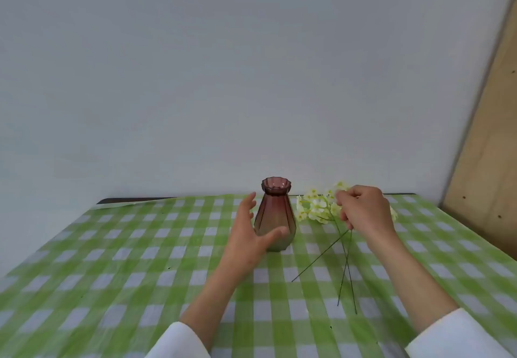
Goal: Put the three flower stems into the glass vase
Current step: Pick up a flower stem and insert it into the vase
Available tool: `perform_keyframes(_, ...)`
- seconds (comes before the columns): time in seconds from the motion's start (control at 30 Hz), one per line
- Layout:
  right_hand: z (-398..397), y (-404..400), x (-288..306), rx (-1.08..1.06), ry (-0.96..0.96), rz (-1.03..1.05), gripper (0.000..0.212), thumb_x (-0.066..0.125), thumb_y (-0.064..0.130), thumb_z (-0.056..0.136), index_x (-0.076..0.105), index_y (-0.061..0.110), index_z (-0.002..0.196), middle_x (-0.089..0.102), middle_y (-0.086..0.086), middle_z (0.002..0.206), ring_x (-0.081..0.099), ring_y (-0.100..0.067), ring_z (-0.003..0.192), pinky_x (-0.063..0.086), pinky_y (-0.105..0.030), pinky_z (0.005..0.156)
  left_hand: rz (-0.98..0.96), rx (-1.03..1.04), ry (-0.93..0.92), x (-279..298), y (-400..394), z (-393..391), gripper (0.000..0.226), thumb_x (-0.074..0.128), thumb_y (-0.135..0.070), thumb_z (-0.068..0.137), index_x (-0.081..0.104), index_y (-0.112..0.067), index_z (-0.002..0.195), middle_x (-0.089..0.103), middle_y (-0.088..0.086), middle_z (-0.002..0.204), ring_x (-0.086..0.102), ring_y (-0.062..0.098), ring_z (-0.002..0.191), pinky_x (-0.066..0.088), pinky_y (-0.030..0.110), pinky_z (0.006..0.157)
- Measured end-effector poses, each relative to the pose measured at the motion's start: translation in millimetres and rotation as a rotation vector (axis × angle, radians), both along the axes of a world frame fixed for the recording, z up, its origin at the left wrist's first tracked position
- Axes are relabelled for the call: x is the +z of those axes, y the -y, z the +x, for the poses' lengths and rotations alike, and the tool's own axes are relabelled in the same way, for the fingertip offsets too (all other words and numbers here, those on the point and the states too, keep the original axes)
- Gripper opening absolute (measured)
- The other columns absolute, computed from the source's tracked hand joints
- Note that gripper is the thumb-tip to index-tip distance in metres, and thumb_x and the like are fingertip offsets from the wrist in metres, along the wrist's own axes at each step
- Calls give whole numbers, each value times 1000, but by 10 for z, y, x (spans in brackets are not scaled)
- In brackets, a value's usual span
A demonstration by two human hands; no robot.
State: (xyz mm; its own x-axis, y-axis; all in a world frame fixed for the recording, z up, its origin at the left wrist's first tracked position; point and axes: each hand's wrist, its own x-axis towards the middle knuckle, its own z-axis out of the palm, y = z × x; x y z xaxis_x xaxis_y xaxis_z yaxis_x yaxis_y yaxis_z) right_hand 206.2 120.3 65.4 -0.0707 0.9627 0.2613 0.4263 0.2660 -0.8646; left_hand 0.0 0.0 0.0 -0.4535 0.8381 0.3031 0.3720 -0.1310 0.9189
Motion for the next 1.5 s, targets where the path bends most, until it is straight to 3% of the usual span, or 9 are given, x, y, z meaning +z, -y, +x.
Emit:
perform_keyframes(0.43, 102, -87, -84, -7, 349, -6, 24, 71, 11, 83, 74, -11, 74, 78, -15, 60, 63, -26, 48, 64, -42, 70, -78, -53, -120, -76, -96, -10, 103, 92, -36, 80, 31, -28, 162, 55, -10, 150, 56, 13, 136, 48, 37, 114)
perform_keyframes(0.6, 101, -99, -144, 12, 366, -18, 24, 71, 9, 82, 74, -14, 78, 79, -24, 69, 61, -27, 50, 65, -47, 72, -69, -54, -126, -100, -110, -44, 95, 92, -38, 79, 36, -32, 155, 57, -18, 136, 60, 11, 127, 47, 16, 94)
perform_keyframes(0.7, 99, -90, -158, 7, 376, -3, 17, 71, 8, 81, 69, -2, 67, 77, -31, 78, 57, -26, 51, 64, -51, 73, -69, -53, -119, -103, -108, -45, 92, 93, -40, 78, 36, -38, 150, 56, -23, 131, 61, 4, 120, 47, 7, 84)
perform_keyframes(0.83, 77, -73, -171, 19, 358, 3, 18, 71, 5, 79, 63, 7, 63, 76, -36, 84, 53, -23, 53, 55, -38, 59, -66, -50, -119, -112, -113, -55, 90, 93, -41, 77, 37, -40, 147, 57, -24, 129, 62, 4, 119, 48, 11, 86)
perform_keyframes(0.97, 77, -98, -223, 21, 361, -32, 24, 72, 2, 78, 69, -21, 75, 76, -36, 84, 52, -23, 54, 49, -35, 57, -70, -42, -128, -117, -112, -59, 92, 93, -42, 77, 37, -37, 150, 54, -30, 126, 60, -2, 115, 48, 7, 82)
perform_keyframes(1.03, 61, -86, -225, 20, 380, -32, 24, 73, 4, 78, 72, -20, 81, 76, -35, 80, 54, -23, 50, 60, -45, 58, -69, -40, -132, -118, -109, -60, 94, 93, -43, 77, 37, -36, 152, 52, -33, 124, 58, -7, 113, 46, 4, 79)
perform_keyframes(1.1, 46, -70, -227, 21, 415, -49, 22, 74, 5, 79, 76, -17, 77, 76, -29, 69, 60, -19, 38, 63, -39, 58, -68, -39, -131, -124, -113, -63, 96, 92, -43, 77, 36, -35, 154, 52, -33, 124, 59, -2, 114, 45, 6, 80)
perform_keyframes(1.23, 31, -91, -270, 64, 430, -109, 21, 70, -2, 82, 77, -7, 63, 75, -10, 51, 61, -6, 28, 45, -14, 35, -62, -40, -141, -132, -122, -68, 97, 92, -44, 77, 36, -33, 155, 57, -22, 132, 60, 6, 121, 44, 9, 84)
perform_keyframes(1.5, 36, -141, -322, 119, 244, -171, 19, 70, -8, 83, 71, -7, 64, 71, -11, 46, 64, -15, 30, 40, -14, 32, -55, -45, -134, -149, -127, -69, 96, 92, -45, 76, 37, -34, 154, 59, -17, 136, 62, 9, 123, 47, 14, 88)
